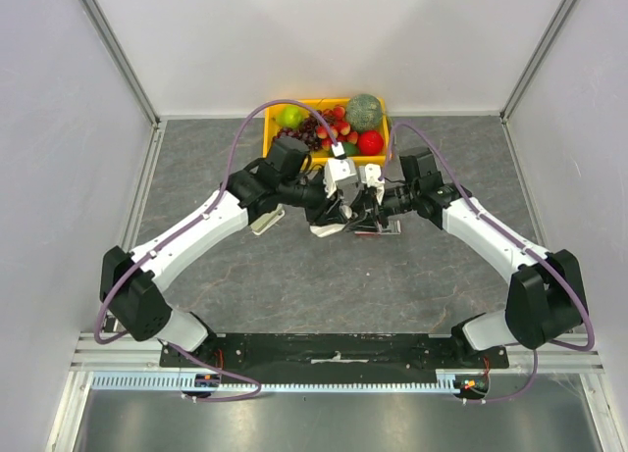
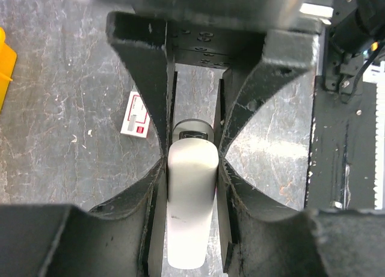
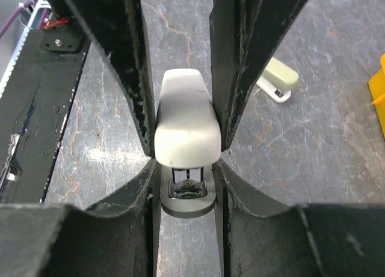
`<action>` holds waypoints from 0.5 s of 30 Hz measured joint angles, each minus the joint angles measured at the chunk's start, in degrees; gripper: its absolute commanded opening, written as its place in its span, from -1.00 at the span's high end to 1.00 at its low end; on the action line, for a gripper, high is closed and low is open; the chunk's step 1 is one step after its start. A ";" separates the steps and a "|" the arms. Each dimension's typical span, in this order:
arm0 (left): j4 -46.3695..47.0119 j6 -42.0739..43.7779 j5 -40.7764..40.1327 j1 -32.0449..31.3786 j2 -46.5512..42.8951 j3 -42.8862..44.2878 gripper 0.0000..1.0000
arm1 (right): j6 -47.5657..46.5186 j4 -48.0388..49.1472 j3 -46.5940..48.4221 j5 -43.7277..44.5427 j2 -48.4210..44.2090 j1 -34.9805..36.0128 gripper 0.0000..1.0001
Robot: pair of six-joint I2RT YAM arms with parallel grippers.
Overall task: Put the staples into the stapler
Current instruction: Open the stapler at the center of the board.
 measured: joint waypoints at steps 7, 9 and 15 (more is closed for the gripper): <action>5.46 -5.09 4.96 4.96 -5.86 -1.40 0.96 | 8.41 9.66 -3.87 -5.70 -0.02 -4.81 1.00; 6.71 -6.75 6.12 6.62 -7.54 -1.53 0.96 | 12.55 14.53 -5.35 -7.34 -0.09 -5.68 1.00; 9.51 -11.78 8.07 9.77 -8.90 -2.34 0.97 | 30.03 34.27 -11.76 -8.90 -0.96 -6.73 1.00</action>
